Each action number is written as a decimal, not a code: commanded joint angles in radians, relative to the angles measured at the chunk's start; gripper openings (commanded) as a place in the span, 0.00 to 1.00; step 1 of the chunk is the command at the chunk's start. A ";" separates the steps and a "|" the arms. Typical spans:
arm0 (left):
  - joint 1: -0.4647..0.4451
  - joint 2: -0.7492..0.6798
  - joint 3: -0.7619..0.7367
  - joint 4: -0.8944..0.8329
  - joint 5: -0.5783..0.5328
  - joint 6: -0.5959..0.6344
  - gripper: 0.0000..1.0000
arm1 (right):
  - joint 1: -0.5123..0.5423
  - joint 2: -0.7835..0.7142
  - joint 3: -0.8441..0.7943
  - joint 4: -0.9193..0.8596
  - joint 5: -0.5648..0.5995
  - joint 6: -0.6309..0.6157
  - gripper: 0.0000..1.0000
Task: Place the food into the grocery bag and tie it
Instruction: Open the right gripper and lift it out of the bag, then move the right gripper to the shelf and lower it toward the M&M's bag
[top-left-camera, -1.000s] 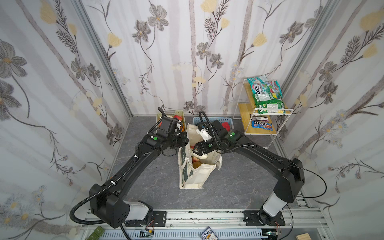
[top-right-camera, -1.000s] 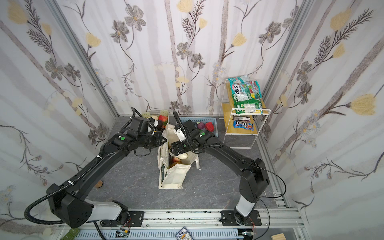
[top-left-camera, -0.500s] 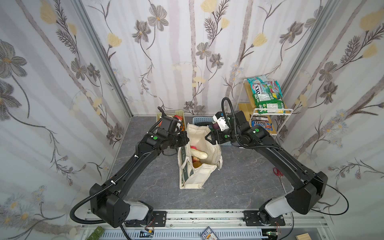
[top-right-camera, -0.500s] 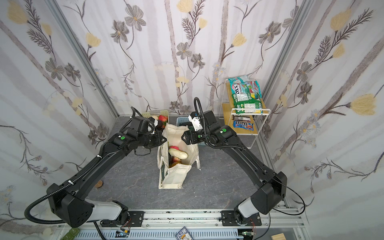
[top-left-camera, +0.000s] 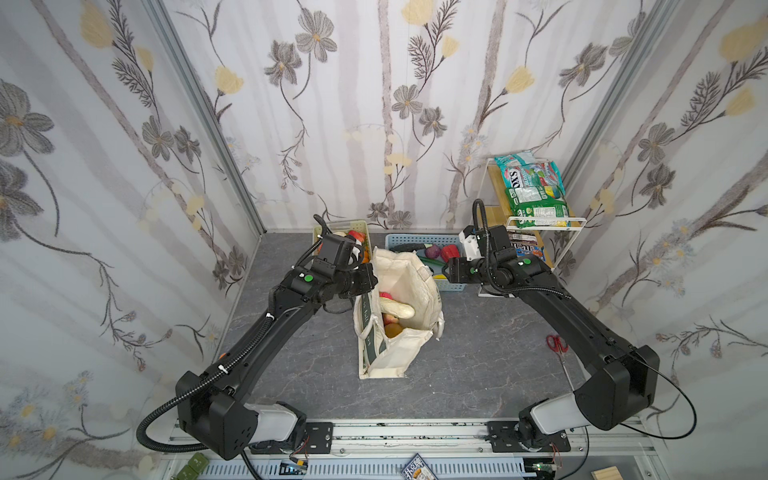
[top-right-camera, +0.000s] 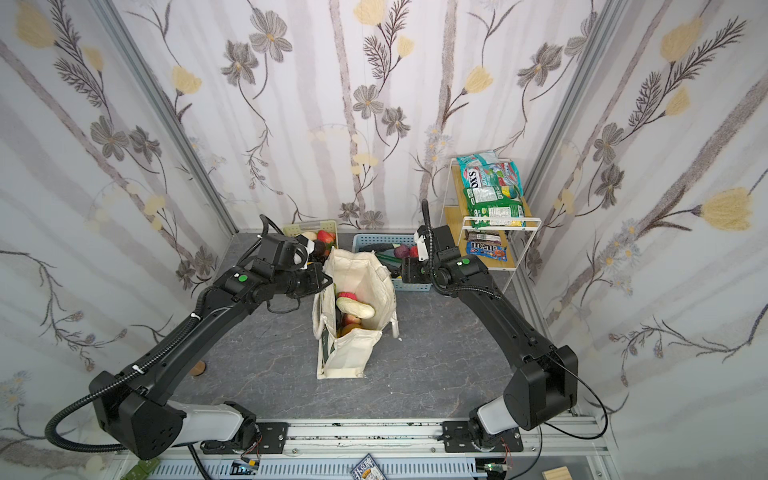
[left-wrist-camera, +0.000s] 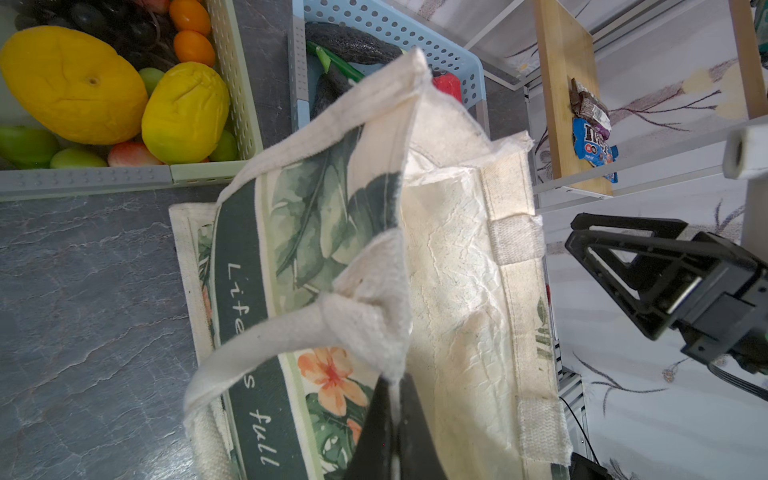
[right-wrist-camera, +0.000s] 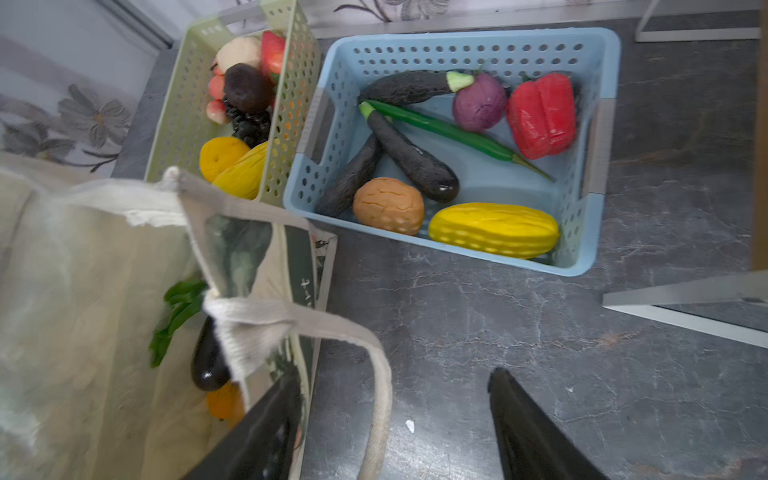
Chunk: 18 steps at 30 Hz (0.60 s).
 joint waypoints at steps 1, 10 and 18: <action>0.000 -0.013 -0.003 0.036 -0.008 0.012 0.00 | -0.030 -0.041 -0.055 0.074 0.107 0.050 0.67; 0.000 -0.011 0.000 0.034 -0.001 0.023 0.00 | -0.280 -0.214 -0.258 0.161 0.039 0.180 0.49; 0.000 -0.002 0.001 0.043 0.012 0.022 0.00 | -0.467 -0.221 -0.322 0.381 -0.026 0.337 0.37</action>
